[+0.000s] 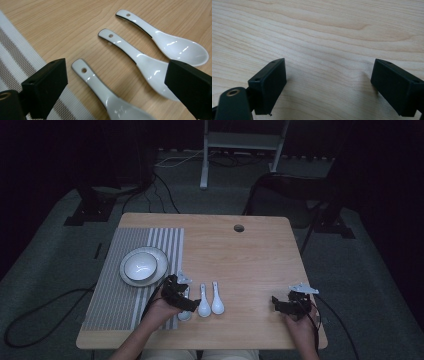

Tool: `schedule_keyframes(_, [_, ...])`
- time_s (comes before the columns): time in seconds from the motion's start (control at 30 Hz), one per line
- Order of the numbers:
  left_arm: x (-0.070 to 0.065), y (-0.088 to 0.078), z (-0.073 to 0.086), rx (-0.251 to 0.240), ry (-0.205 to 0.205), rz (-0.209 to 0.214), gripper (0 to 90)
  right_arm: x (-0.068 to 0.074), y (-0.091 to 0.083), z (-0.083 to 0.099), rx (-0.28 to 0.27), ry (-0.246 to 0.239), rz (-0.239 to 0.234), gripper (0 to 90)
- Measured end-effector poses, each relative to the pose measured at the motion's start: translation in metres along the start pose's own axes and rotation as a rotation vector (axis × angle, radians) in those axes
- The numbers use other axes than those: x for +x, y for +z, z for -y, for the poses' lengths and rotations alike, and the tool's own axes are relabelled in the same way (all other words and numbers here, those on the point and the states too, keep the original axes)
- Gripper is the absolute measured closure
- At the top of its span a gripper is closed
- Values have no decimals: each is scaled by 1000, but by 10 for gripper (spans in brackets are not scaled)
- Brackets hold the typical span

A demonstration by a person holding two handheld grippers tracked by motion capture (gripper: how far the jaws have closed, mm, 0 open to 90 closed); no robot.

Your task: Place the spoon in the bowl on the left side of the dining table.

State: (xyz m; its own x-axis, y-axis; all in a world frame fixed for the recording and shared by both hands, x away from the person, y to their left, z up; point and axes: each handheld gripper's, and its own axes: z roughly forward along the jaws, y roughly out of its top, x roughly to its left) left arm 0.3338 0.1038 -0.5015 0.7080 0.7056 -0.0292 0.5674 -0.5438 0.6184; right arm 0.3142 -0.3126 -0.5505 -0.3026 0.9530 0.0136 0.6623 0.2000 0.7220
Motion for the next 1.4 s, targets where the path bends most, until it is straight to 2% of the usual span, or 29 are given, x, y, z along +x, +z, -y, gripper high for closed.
schedule_keyframes(0.2, [-6, 14, -12, 30, 16, 27, 91, 0, 0, 0, 0, 0, 0, 124])
schedule_keyframes(0.27, [-9, 20, -15, 44, 27, 20, 91, 0, 0, 0, 0, 0, 0, 125])
schedule_keyframes(0.33, [-9, 24, -17, 44, 15, 25, 156, 0, 0, 0, 0, 1, 0, 126])
schedule_keyframes(0.4, [-9, 29, -20, 59, -3, 35, 159, 0, 0, 0, 0, 2, 0, 126])
schedule_keyframes(0.47, [-8, 34, -21, 62, -18, 61, 223, 0, 0, 0, 0, 2, 0, 126])
schedule_keyframes(0.53, [-8, 38, -23, 80, -30, 55, 225, 0, 0, 0, 0, 2, 0, 126])
schedule_keyframes(0.7, [-10, 44, -23, 104, -16, 23, 244, 0, 0, 0, 0, 2, 0, 126])
schedule_keyframes(0.87, [-12, 47, -23, 111, -27, 29, 244, 0, 0, 0, 0, 2, 0, 126])
schedule_keyframes(0.97, [-16, 47, -23, 119, 8, 7, 244, 0, 0, 0, 0, 2, 0, 127])
schedule_keyframes(1.1, [-19, 47, -23, 125, 13, -5, 253, 0, 0, 0, 0, 2, 0, 126])
schedule_keyframes(1.23, [-20, 44, -21, 123, 29, -19, 325, 0, 0, 0, 0, 2, 1, 126])
schedule_keyframes(1.4, [-23, 42, -17, 118, 47, -18, 365, 0, 0, 0, 0, 2, 1, 127])
